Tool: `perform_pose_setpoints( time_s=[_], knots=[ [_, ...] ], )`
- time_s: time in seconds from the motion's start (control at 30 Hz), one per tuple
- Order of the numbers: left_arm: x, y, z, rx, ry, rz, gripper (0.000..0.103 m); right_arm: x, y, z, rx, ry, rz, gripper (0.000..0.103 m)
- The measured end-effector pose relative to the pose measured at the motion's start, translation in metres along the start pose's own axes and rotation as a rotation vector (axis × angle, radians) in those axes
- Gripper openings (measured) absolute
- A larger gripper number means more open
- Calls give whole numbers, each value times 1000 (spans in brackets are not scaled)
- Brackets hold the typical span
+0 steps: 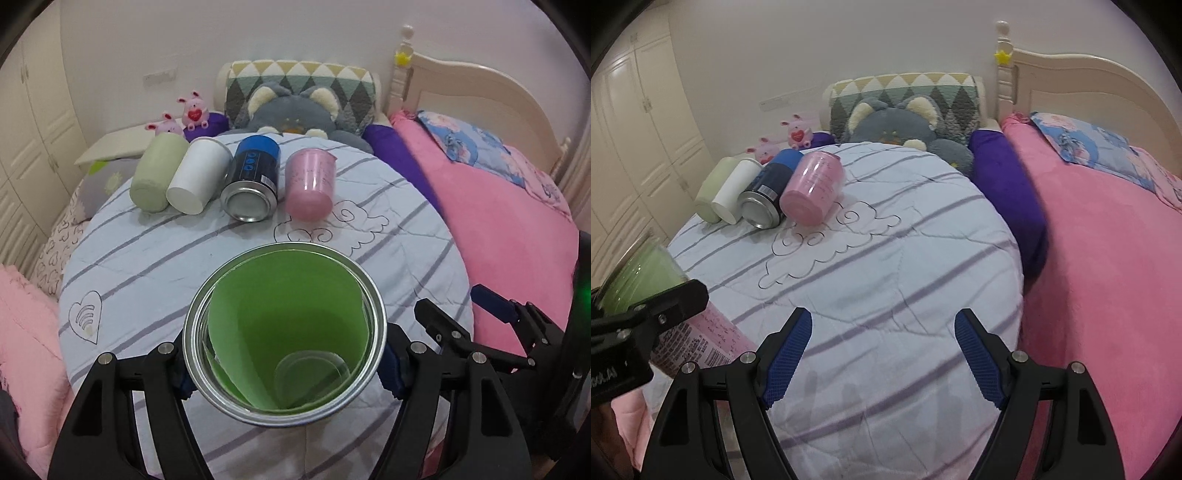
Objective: Flip cup upright
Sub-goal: 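Rotate the right gripper to turn the jar open end up, then lower the upright jar onto the bed cover and open the right gripper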
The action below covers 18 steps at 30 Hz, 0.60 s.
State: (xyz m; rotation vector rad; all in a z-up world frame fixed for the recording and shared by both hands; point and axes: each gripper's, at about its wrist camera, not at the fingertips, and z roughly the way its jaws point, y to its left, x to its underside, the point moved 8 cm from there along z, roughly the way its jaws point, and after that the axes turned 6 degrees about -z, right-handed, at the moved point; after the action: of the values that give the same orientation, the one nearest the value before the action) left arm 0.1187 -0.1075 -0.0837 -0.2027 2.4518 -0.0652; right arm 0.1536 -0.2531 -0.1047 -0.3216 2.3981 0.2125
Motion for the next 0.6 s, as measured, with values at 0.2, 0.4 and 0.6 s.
perform_pose_setpoints(
  time_s=[0.2,0.4,0.6],
  knots=[
    [21,-5,11,94,99,-38,78,11,-5,-15,31,-17,19,81],
    [29,-9,11,97,102,-39,83,17,-11,-23,56,-23,33,81],
    [25,-4,4,78,67,-53,85,14,-10,-30,66,-42,19,81]
  ],
)
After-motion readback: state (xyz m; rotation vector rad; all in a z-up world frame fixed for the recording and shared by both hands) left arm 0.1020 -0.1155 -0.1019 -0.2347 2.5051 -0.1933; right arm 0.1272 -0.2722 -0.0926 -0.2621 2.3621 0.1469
